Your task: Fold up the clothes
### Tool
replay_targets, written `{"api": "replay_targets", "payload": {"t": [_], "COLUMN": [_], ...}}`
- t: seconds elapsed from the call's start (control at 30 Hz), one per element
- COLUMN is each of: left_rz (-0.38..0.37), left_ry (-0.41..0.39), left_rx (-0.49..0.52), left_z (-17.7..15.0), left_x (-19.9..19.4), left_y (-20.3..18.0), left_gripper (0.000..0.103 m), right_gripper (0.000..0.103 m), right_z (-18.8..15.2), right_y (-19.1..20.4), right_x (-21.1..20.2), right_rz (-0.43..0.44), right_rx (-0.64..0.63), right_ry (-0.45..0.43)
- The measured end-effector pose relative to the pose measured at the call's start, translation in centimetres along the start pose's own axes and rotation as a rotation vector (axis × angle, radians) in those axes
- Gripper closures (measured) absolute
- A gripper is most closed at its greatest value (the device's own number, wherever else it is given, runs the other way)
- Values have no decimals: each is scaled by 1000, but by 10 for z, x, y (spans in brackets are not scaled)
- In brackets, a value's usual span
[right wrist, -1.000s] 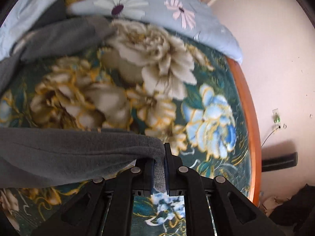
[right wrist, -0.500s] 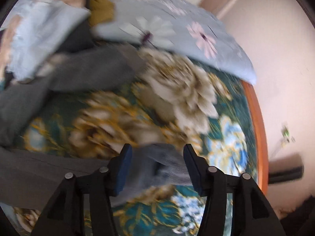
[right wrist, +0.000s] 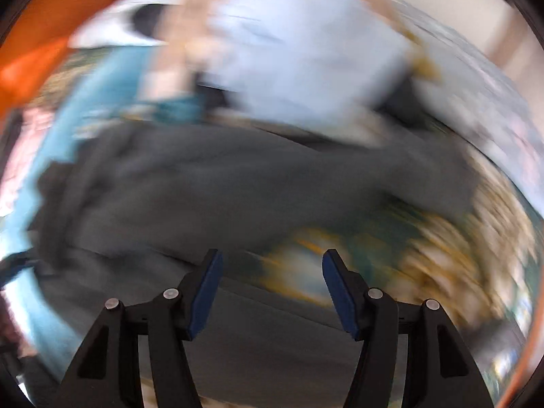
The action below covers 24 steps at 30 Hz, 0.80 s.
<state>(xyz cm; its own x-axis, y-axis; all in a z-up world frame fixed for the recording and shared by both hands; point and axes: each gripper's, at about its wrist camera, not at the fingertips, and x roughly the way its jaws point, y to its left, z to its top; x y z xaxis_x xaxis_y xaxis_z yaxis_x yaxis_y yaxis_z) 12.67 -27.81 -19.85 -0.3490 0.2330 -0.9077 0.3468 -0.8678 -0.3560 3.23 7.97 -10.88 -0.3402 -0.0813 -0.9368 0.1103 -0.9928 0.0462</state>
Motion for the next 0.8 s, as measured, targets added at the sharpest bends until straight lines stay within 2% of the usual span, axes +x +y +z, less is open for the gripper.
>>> {"api": "replay_targets", "payload": {"t": [0.17,0.23,0.33,0.4,0.43,0.53,0.57,0.6,0.63,0.7,0.8], "left_rz": [-70,-95,-106,-120,-128,-147,-149,-151,-153,-163,-211], "left_ry": [-6,-8,-9,-10,-10,-11,-12,-13,-17,-32,-66], "left_rx": [-16,-16,17,33,39,46,46,45,37,11,-61], "left_z": [-4,-6,-10,-12,-13,-13,-13,-12,-12,-10,-6], "left_x": [-7,-10,-12,-13,-13,-10,-10,-9,-8,-6,-8], "left_y": [8,11,11,12,12,14,15,16,18,24,37], "left_gripper": [54,54,54,54,54,54,57,68,72,90,95], "right_gripper": [41,41,43,59,61,78,93,98,98,99,100], "right_z": [53,71,90,97,99,96,95,95,97,108,139], "right_y": [120,166,219,241,250,260,263,264,264,271,294], "right_x": [13,23,46,61,69,96,104,107,107,99,79], "right_rz": [153,167,120,94,80,2,-32,-59,-81,-122,-174], "right_rx": [-269,-377,-497,-539,-561,-623,-642,-654,-662,-674,-688], "right_ry": [-28,-28,-2,39,65,155,182,189,184,124,-7]}}
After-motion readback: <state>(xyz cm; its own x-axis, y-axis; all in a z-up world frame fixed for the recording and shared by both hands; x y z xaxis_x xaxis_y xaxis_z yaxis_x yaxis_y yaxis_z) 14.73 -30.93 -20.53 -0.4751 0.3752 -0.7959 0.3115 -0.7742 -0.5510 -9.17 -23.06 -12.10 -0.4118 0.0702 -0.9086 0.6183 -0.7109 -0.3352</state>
